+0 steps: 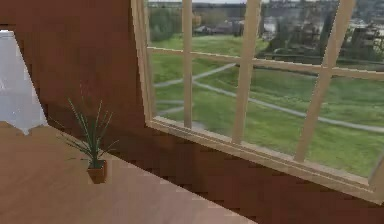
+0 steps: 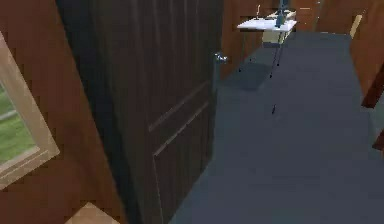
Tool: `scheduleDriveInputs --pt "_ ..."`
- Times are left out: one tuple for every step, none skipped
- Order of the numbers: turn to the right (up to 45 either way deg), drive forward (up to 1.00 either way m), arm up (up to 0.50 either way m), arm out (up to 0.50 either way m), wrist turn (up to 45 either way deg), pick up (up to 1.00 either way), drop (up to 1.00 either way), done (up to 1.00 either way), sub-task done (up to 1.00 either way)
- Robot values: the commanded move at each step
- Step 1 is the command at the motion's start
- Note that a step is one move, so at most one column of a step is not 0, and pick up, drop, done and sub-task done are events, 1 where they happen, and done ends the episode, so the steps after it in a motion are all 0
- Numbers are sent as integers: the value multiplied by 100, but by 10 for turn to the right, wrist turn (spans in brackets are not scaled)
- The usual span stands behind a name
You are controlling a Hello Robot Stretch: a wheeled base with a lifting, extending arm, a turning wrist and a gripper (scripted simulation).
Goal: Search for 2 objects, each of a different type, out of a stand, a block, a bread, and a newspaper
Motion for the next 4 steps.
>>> scheduleDriveInputs --pt "450 0 0 0 0 0 0 0 0" --pt "450 0 0 0 0 0 0 0 0" --pt "390 0 0 0 0 0 0 0 0" --pt "0 75 0 0 0 0 0 0 0"
